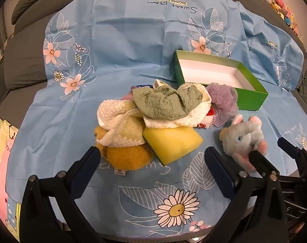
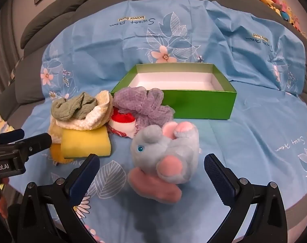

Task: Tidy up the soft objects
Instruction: 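Move both tools toward the grey elephant plush beside the pile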

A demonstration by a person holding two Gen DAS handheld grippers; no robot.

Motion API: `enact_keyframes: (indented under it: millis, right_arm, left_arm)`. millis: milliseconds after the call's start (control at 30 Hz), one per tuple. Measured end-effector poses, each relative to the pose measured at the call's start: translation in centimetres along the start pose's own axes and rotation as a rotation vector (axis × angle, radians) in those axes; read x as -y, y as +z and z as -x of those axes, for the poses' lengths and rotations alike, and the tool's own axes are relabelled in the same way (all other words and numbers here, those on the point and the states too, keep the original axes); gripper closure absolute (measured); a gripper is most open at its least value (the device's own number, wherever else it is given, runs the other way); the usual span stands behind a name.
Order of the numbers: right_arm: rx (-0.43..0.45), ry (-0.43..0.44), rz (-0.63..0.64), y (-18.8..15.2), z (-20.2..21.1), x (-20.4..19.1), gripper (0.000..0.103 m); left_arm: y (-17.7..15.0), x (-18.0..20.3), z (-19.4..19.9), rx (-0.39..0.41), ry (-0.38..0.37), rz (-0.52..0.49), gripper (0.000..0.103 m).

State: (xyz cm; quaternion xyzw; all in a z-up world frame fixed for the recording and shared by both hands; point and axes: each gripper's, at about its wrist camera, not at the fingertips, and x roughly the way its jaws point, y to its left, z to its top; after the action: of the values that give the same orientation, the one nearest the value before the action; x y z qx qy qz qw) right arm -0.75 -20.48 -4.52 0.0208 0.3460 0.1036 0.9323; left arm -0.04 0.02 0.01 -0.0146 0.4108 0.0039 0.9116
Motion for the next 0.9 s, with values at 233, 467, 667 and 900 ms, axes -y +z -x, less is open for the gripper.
enact_keyframes:
  millis: [233,467,667,900]
  right_arm:
    - [-0.011,-0.007,0.001,-0.08,-0.12,0.05,0.0]
    - [-0.004,-0.014,0.001,-0.44,-0.07,0.21,0.0]
    - [-0.015,-0.01,-0.006,-0.09,0.15,0.35,0.0]
    - [-0.022,-0.018,-0.008,-0.14,0.06,0.45,0.0]
  left_arm:
    - [0.11,-0.05,0.09,-0.004,-0.003,0.003,0.001]
    - [-0.45,-0.03,0.13,0.001,0.001,0.001,0.001]
    - [-0.45,-0.21,0.0,-0.005,-0.003,-0.004,0.001]
    - [-0.45,-0.21,-0.11,-0.011,-0.004,-0.006,0.001]
